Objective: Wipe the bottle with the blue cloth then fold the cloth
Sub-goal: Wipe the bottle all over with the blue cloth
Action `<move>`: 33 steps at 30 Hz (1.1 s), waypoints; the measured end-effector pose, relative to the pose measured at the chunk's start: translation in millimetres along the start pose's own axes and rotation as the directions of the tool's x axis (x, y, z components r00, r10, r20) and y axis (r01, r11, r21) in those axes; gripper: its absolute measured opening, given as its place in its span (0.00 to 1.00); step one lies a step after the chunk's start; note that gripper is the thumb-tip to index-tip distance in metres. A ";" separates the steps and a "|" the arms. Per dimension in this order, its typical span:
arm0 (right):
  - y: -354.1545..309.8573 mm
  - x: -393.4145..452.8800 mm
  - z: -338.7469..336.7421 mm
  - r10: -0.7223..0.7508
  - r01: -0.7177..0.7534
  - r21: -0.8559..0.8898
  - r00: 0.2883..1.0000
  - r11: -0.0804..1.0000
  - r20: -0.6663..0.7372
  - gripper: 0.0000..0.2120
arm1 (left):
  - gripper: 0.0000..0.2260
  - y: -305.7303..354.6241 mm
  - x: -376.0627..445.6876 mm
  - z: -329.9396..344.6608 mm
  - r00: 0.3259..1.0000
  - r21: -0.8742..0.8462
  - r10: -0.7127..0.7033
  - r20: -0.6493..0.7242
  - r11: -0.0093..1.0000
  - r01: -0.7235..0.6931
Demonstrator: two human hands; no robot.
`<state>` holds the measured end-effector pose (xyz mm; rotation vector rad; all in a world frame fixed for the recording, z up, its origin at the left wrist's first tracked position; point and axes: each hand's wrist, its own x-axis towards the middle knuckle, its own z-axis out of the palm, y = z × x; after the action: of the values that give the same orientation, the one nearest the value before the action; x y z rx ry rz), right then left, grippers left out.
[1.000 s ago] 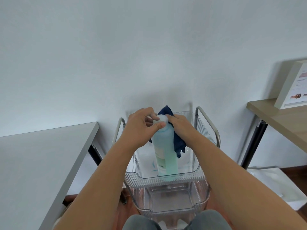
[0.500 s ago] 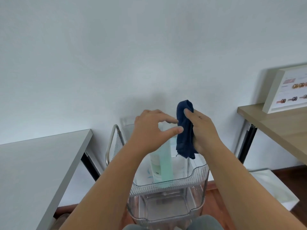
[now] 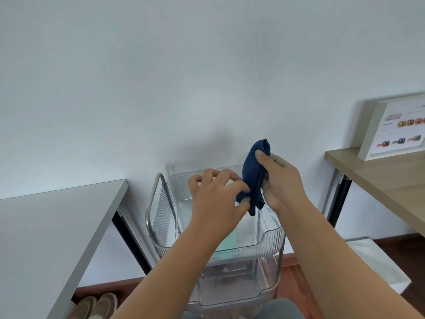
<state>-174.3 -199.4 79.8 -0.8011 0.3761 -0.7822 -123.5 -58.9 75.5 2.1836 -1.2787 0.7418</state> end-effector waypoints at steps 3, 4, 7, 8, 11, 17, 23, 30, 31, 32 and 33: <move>-2.8 -0.2 -2.2 -0.020 0.020 0.008 1.000 1.000 -0.019 0.07 | 0.03 -5.4 -0.2 2.9 0.996 -0.021 -0.015 -0.087 1.000 0.013; -4.0 0.2 -3.7 -0.019 0.020 0.012 0.999 1.000 -0.035 0.09 | 0.03 -8.0 0.8 1.8 0.996 -0.046 -0.049 -0.069 0.998 0.046; -5.2 -0.4 -9.6 0.023 -0.022 0.008 0.997 1.000 -0.077 0.15 | 0.03 -11.6 5.8 -0.6 0.994 -0.084 -0.113 -0.002 0.990 0.112; -3.4 -0.1 -10.8 0.042 -0.042 0.000 0.997 0.999 -0.069 0.16 | 0.05 -10.2 8.4 -0.6 0.993 -0.098 -0.119 0.020 0.988 0.121; 2.8 -3.5 -7.0 0.087 -0.087 -0.066 0.996 0.994 -0.006 0.16 | 0.16 -3.8 18.3 2.3 0.986 -0.158 -0.130 0.105 0.977 0.145; -2.5 -8.1 -7.8 0.017 0.043 -0.221 0.965 0.974 0.262 0.10 | 0.08 -10.5 23.6 0.8 0.979 -0.294 -0.183 0.096 0.934 0.203; -18.5 0.5 -10.9 -0.033 0.186 -0.514 0.956 0.837 0.292 0.08 | 0.09 -17.9 23.8 -9.7 0.937 -0.418 -0.260 0.233 0.843 0.338; -42.7 19.8 -13.6 -0.286 0.266 -0.963 0.927 0.050 0.241 0.07 | 0.09 -25.6 21.5 -18.4 0.907 -0.403 -0.209 0.364 0.843 0.356; -42.3 21.7 -10.2 -0.298 0.286 -0.958 0.915 0.008 0.271 0.07 | 0.08 -22.1 20.0 -18.0 0.906 -0.397 -0.172 0.386 0.856 0.332; -40.6 24.8 -7.3 -0.303 0.299 -0.954 0.910 0.008 0.283 0.06 | 0.08 -18.7 18.2 -17.0 0.909 -0.388 -0.142 0.393 0.870 0.304; -38.9 28.2 -4.6 -0.300 0.307 -0.951 0.911 0.031 0.284 0.06 | 0.08 -16.5 16.6 -15.8 0.916 -0.376 -0.122 0.383 0.885 0.276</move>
<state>-176.8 -239.9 105.8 -2.3200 0.7821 -0.8682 -105.3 -51.6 95.7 2.0870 -1.2075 -0.0250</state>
